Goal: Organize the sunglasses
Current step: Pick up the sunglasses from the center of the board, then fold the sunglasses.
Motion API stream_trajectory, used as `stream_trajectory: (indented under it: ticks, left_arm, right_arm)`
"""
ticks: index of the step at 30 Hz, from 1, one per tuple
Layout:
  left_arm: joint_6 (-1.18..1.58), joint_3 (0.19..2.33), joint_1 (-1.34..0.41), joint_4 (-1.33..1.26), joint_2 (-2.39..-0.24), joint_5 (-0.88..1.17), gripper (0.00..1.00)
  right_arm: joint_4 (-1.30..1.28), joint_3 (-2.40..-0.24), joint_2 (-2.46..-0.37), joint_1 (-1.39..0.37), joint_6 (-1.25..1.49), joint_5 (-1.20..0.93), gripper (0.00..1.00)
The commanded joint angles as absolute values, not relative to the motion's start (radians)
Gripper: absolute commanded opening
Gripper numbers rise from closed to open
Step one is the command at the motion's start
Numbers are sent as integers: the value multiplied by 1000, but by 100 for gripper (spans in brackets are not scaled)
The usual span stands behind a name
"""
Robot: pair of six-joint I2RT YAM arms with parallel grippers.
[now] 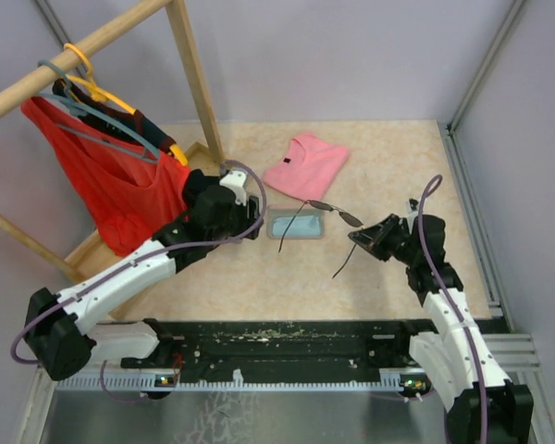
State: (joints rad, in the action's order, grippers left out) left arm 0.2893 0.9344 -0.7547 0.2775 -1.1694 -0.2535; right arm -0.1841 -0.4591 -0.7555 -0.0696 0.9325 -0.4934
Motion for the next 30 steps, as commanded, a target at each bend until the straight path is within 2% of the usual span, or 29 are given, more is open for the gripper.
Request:
stream_trajectory:
  ticks: [1, 23, 30]
  left_arm:
    - [314, 978, -802, 199, -1253, -185, 64]
    - [323, 1127, -993, 129, -1492, -230, 64]
    - [333, 1103, -993, 163, -1448, -382, 65]
  right_arm:
    - [-103, -454, -704, -64, 972, -536, 0]
    - [-89, -406, -684, -64, 988, -539, 0]
    - [-183, -413, -661, -64, 943, -470, 0]
